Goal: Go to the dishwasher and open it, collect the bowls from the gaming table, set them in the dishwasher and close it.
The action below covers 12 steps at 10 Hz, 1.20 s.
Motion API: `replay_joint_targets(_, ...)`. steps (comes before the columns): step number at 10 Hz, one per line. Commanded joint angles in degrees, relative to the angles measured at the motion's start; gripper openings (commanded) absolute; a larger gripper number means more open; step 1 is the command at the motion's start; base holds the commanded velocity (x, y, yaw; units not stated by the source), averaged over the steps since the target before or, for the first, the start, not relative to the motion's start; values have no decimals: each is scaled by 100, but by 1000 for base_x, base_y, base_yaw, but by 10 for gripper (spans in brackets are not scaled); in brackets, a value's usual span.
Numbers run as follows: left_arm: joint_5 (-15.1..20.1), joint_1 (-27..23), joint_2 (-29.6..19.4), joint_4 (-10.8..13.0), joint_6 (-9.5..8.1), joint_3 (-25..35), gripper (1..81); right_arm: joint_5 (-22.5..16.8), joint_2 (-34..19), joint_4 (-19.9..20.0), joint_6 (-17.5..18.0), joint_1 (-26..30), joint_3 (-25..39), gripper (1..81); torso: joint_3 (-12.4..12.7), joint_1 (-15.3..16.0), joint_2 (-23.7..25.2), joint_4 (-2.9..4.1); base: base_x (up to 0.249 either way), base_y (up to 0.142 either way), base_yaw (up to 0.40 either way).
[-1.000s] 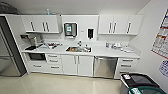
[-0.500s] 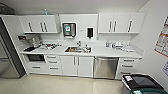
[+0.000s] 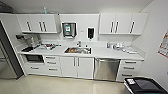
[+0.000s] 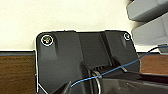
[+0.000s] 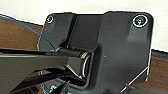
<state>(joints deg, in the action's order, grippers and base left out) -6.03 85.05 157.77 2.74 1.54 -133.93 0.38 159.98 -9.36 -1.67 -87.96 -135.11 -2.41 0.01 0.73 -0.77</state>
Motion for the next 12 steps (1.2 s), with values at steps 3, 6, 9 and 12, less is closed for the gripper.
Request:
replay_joint_targets(3,252,-292,-88,-37,22,-211,811,-284,-130,84,-9,274,-189,811,0,-1,0,0,107,0,0)
replay_joint_targets(6,252,-292,211,-19,22,-776,811,-275,151,75,0,274,-805,811,0,-1,0,0,99,0,0)
replay_joint_targets(9,261,-283,220,-19,22,-872,811,-275,485,49,0,238,-1517,811,0,-1,0,0,88,0,0)
replay_joint_targets(12,252,-274,211,-28,22,-872,811,-275,485,66,0,238,-1561,811,0,-1,0,0,87,0,0)
